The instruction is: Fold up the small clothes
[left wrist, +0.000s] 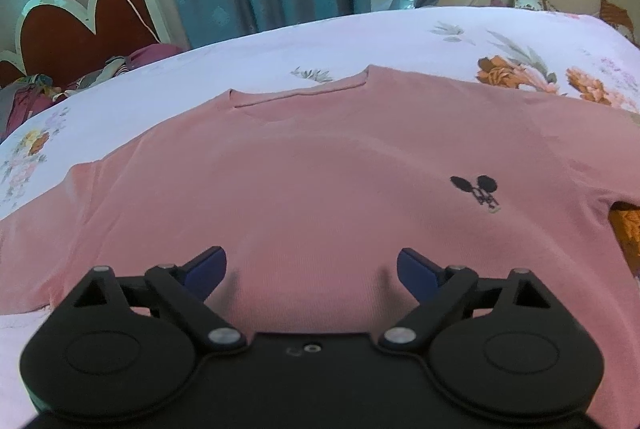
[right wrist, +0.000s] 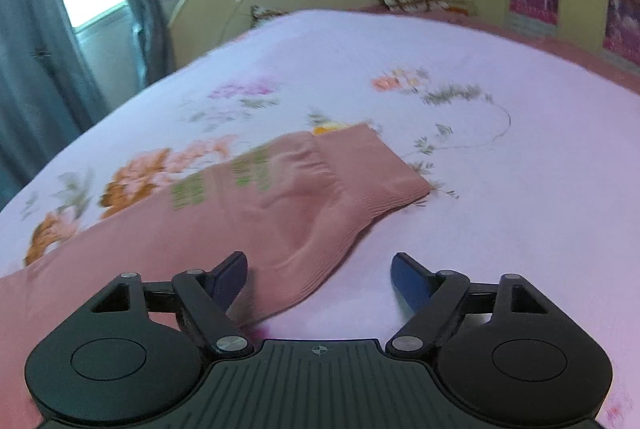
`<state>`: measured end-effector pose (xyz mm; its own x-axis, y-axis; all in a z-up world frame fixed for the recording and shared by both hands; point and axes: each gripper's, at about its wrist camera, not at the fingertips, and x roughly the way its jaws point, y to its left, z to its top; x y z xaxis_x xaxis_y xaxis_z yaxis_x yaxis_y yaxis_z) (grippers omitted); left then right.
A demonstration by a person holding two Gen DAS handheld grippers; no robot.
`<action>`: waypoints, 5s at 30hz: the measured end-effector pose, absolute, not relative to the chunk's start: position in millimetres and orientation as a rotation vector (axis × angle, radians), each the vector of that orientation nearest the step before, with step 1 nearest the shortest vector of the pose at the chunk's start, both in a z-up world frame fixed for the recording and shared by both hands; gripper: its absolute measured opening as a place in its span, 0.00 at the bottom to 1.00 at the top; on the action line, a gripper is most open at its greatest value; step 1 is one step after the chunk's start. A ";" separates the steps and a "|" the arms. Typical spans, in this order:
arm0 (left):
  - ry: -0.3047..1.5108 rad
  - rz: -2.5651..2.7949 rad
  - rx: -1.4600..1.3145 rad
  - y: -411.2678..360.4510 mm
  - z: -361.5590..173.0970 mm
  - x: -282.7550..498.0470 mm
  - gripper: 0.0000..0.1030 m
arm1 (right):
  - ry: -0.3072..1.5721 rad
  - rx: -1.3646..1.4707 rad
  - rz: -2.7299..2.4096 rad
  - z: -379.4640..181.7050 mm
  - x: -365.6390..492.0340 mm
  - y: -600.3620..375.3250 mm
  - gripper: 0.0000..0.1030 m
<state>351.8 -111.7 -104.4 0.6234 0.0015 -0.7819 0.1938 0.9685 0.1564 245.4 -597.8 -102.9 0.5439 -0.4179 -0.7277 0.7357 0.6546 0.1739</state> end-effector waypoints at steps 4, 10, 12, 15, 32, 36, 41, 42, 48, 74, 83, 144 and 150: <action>0.896 -0.091 0.245 -108.7 -105.6 354.3 0.87 | 0.680 0.505 -0.720 -106.8 254.2 -612.9 0.76; 0.914 -0.084 0.232 -103.1 -107.4 358.1 0.77 | 0.668 0.502 -0.719 -110.4 267.6 -632.3 0.17; 0.918 -0.088 0.234 -102.7 -107.4 358.5 0.75 | 0.651 0.507 -0.715 -106.9 266.4 -635.0 0.09; 0.920 -0.084 0.232 -102.1 -106.4 359.1 0.75 | 0.613 0.467 -0.719 -96.7 263.3 -629.5 0.09; 0.881 -0.053 0.134 -35.5 -92.9 359.5 0.74 | 0.450 0.275 -0.312 -0.6 331.3 -439.8 0.09; 0.878 -0.029 0.113 -3.7 -93.1 359.3 0.74 | 0.458 0.215 -0.137 2.9 348.9 -343.1 0.09; 0.869 0.020 0.102 33.0 -91.8 359.3 0.74 | 0.546 0.187 0.056 -30.0 367.5 -230.1 0.09; 0.869 0.030 0.099 38.9 -91.7 359.3 0.74 | 0.583 0.179 0.088 -40.9 371.7 -209.7 0.09; 0.864 0.032 0.084 57.2 -90.9 360.4 0.74 | 0.754 0.105 0.191 -81.6 380.5 -147.2 0.49; 0.952 -0.287 -0.298 -31.1 -147.2 422.6 0.08 | 0.777 0.152 -0.263 -92.1 259.1 -340.7 0.62; 0.744 -0.364 -0.339 -24.7 -71.3 425.2 0.08 | 0.765 0.202 -0.281 -103.6 290.0 -353.5 0.37; 0.791 -0.157 0.061 -33.8 -136.2 427.5 0.52 | 0.732 0.018 -0.170 -88.3 383.2 -344.4 0.04; 0.823 -0.156 0.093 -26.2 -135.9 417.2 0.56 | 0.752 0.029 -0.161 -98.3 349.4 -330.7 0.04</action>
<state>417.2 -26.2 -135.9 0.6698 -0.1020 -0.7355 0.1741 0.9845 0.0220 349.4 -330.7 -98.3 0.7185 -0.1353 -0.6823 0.1560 0.9873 -0.0315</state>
